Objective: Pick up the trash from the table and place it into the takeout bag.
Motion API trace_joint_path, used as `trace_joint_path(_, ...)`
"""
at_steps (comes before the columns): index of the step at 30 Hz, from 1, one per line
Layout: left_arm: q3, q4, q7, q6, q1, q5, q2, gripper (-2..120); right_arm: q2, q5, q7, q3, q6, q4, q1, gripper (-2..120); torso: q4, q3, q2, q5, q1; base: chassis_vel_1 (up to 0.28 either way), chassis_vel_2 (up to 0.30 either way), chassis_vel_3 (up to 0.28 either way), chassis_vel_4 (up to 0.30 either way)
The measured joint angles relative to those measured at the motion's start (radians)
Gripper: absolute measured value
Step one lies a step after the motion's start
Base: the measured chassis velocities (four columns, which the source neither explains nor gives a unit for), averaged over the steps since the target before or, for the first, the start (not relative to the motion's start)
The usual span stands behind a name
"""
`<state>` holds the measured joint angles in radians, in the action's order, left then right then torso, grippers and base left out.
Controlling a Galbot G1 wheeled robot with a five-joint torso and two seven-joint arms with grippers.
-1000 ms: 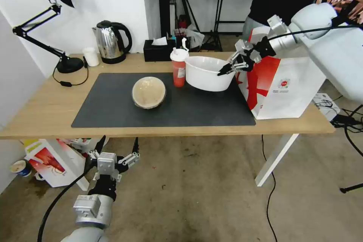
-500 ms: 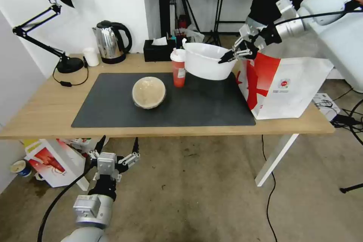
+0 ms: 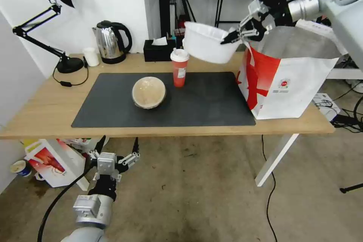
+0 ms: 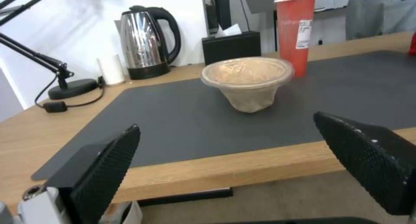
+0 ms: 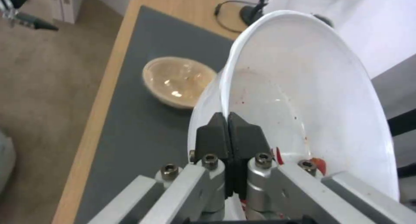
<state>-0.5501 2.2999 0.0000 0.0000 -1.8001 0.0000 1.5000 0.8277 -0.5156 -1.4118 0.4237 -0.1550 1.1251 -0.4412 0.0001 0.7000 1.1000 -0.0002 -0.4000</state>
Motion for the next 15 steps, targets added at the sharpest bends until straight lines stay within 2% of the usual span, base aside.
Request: trace_joint_path(15, 0.000, 0.000, 0.000, 0.000, 0.000, 0.000, 0.000, 100, -0.014, 0.006, -0.008, 0.012, 0.019, -0.089, -0.061, 0, -0.0003, 0.000, 0.000, 0.0004, 0.000, 0.000, 0.000, 0.000, 0.000)
